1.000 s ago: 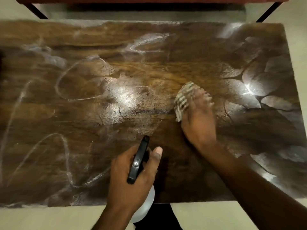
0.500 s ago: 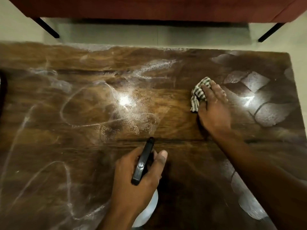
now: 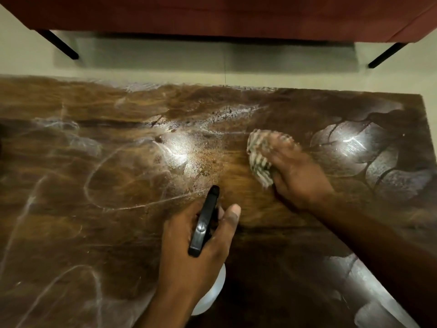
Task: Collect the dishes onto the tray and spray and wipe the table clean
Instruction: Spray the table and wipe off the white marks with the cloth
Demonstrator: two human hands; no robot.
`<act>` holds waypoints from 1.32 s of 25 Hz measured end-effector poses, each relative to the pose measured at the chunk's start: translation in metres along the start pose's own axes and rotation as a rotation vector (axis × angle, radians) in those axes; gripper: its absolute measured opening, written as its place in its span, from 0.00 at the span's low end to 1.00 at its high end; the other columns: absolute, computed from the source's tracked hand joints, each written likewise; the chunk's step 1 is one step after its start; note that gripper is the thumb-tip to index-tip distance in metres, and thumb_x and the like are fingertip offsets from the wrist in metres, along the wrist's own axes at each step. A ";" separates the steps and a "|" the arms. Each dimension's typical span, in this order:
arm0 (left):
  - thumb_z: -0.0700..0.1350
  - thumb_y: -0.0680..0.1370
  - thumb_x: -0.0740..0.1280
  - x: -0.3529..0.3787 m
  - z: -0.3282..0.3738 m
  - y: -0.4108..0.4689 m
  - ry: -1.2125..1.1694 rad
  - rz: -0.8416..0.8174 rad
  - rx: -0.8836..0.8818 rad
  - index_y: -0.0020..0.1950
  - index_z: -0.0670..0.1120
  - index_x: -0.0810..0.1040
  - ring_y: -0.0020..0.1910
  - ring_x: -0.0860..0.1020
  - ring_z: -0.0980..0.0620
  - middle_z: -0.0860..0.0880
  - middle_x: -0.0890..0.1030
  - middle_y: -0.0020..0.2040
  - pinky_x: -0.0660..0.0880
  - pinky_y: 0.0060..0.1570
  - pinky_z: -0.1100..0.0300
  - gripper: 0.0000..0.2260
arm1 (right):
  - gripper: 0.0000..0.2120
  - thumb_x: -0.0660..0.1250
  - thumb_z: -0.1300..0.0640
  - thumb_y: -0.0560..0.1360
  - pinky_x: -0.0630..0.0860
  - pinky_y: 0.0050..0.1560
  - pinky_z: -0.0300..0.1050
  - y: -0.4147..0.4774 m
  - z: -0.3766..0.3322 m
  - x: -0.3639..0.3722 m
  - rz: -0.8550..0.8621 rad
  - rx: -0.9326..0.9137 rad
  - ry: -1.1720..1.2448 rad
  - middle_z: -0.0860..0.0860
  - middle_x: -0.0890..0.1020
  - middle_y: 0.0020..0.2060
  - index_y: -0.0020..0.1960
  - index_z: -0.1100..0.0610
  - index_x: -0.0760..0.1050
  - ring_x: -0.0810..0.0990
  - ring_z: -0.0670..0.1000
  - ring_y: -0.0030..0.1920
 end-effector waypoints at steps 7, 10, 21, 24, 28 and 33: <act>0.55 0.78 0.73 0.000 0.013 0.031 0.016 0.001 0.027 0.32 0.45 0.78 0.25 0.83 0.45 0.40 0.79 0.27 0.79 0.29 0.52 0.20 | 0.31 0.60 0.51 0.84 0.54 0.84 0.64 0.073 -0.042 -0.003 -0.049 0.154 0.125 0.52 0.51 0.86 0.85 0.46 0.55 0.49 0.58 0.86; 0.56 0.77 0.74 0.003 0.020 0.044 -0.013 -0.013 0.021 0.36 0.48 0.81 0.27 0.84 0.45 0.43 0.83 0.30 0.80 0.30 0.47 0.15 | 0.27 0.57 0.49 0.85 0.52 0.84 0.56 0.044 -0.111 0.016 -0.215 -0.501 0.055 0.52 0.57 0.85 0.84 0.47 0.62 0.53 0.55 0.85; 0.56 0.78 0.74 -0.019 0.025 0.069 0.010 0.046 0.004 0.37 0.49 0.81 0.26 0.85 0.49 0.45 0.83 0.28 0.81 0.30 0.54 0.14 | 0.31 0.60 0.56 0.84 0.58 0.83 0.63 0.130 -0.008 -0.027 0.065 0.406 0.215 0.52 0.52 0.86 0.85 0.50 0.57 0.51 0.59 0.85; 0.55 0.78 0.74 -0.026 0.019 0.069 0.037 0.064 -0.025 0.35 0.48 0.80 0.25 0.84 0.47 0.45 0.82 0.25 0.83 0.34 0.43 0.16 | 0.30 0.57 0.49 0.85 0.54 0.84 0.63 0.127 -0.107 0.004 -0.204 -0.275 0.105 0.52 0.51 0.86 0.86 0.46 0.54 0.50 0.58 0.86; 0.56 0.76 0.74 -0.034 0.020 0.065 0.004 0.051 -0.008 0.37 0.49 0.81 0.27 0.85 0.49 0.46 0.84 0.28 0.83 0.34 0.46 0.14 | 0.30 0.55 0.45 0.83 0.51 0.84 0.58 0.137 -0.034 -0.012 -0.168 -0.144 0.028 0.48 0.52 0.86 0.85 0.43 0.56 0.51 0.53 0.85; 0.56 0.76 0.75 -0.046 0.015 0.059 -0.035 0.100 -0.003 0.43 0.53 0.83 0.29 0.86 0.45 0.48 0.86 0.34 0.83 0.36 0.37 0.08 | 0.30 0.60 0.58 0.82 0.52 0.85 0.56 0.093 0.034 -0.028 0.210 0.591 0.226 0.53 0.57 0.85 0.83 0.51 0.63 0.55 0.57 0.85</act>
Point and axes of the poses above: each hand's wrist, its own y-axis towards the middle knuckle, its own x-axis out of the palm, z = x × y, the point moved 10 cm from there along y, towards the middle knuckle
